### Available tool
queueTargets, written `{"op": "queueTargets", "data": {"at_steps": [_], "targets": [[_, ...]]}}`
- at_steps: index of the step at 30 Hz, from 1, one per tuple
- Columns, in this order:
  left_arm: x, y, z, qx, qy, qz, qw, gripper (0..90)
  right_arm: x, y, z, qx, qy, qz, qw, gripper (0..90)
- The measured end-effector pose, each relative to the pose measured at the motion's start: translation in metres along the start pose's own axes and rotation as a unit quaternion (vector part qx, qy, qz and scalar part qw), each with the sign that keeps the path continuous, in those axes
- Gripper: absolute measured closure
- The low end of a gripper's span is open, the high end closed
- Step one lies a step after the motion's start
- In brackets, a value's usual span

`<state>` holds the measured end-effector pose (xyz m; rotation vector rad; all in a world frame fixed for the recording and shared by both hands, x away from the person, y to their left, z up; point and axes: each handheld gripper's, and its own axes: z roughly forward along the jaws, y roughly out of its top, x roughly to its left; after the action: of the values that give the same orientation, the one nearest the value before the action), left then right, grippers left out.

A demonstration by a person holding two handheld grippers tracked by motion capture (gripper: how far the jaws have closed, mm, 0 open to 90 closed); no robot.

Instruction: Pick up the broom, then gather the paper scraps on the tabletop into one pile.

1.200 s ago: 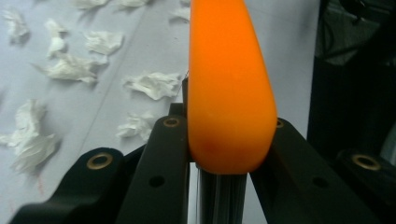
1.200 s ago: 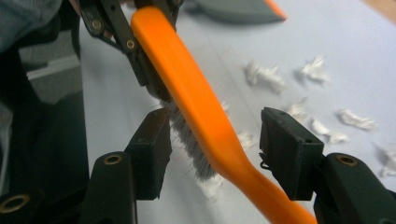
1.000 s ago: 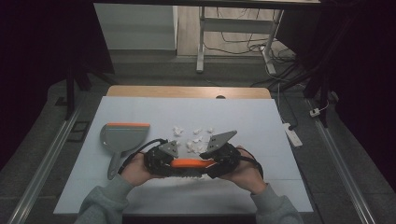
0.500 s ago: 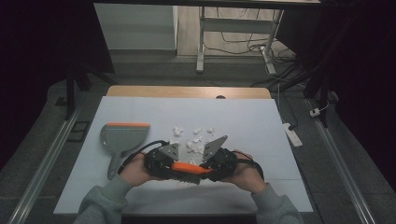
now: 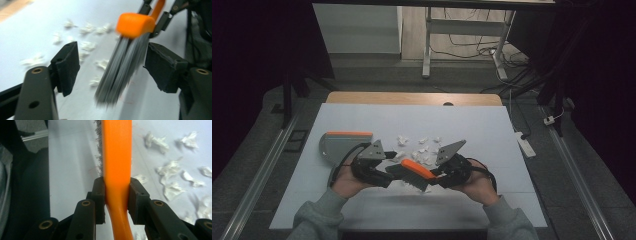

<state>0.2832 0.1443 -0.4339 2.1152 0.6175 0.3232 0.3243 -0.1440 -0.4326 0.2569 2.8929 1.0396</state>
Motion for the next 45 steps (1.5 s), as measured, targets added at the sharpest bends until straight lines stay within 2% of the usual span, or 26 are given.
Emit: {"op": "queueTargets", "data": {"at_steps": [3,7,10,14,17,21,23,25,30,33,38,40,42,45], "targets": [[-0.002,-0.015,-0.014,-0.019,0.039,-0.018,0.9989,27.3,-0.004,0.000,-0.005,-0.007,-0.016,0.004,0.9998,69.3],[-0.011,-0.038,-0.033,-0.031,0.078,-0.022,0.9963,27.7,-0.011,-0.002,-0.009,-0.019,-0.026,0.016,0.9993,69.3],[-0.013,-0.050,-0.046,-0.035,0.094,-0.024,0.9947,27.7,-0.017,-0.005,-0.013,-0.029,-0.038,0.028,0.9984,69.3],[-0.014,-0.067,-0.061,-0.047,0.111,-0.040,0.9918,27.6,-0.026,-0.009,-0.020,-0.041,-0.057,0.045,0.9966,69.3],[-0.014,-0.081,-0.067,-0.053,0.126,-0.053,0.9892,27.7,-0.032,-0.013,-0.026,-0.052,-0.078,0.060,0.9938,69.4],[-0.009,-0.098,-0.068,-0.058,0.124,-0.082,0.9872,27.9,-0.041,-0.018,-0.033,-0.060,-0.102,0.082,0.9896,69.3],[-0.007,-0.102,-0.066,-0.052,0.124,-0.088,0.9871,27.8,-0.046,-0.022,-0.035,-0.063,-0.117,0.095,0.9866,69.3],[-0.007,-0.103,-0.065,-0.052,0.125,-0.088,0.9869,27.8,-0.052,-0.026,-0.037,-0.062,-0.127,0.104,0.9845,69.3],[-0.011,-0.102,-0.068,-0.070,0.127,-0.075,0.9865,28.5,-0.062,-0.036,-0.040,-0.063,-0.152,0.134,0.9774,69.3],[-0.011,-0.104,-0.067,-0.069,0.125,-0.077,0.9867,28.6,-0.068,-0.042,-0.042,-0.067,-0.166,0.141,0.9737,69.3],[-0.009,-0.105,-0.067,-0.073,0.120,-0.083,0.9867,28.9,-0.074,-0.046,-0.045,-0.068,-0.176,0.152,0.9704,69.3],[-0.009,-0.105,-0.066,-0.073,0.121,-0.082,0.9866,28.9,-0.078,-0.045,-0.045,-0.064,-0.183,0.148,0.9698,69.3],[-0.009,-0.105,-0.066,-0.072,0.122,-0.082,0.9865,28.7,-0.083,-0.043,-0.044,-0.057,-0.188,0.147,0.9693,69.2],[-0.008,-0.103,-0.065,-0.072,0.122,-0.082,0.9866,28.4,-0.096,-0.037,-0.040,-0.029,-0.207,0.136,0.9684,69.3]]}}
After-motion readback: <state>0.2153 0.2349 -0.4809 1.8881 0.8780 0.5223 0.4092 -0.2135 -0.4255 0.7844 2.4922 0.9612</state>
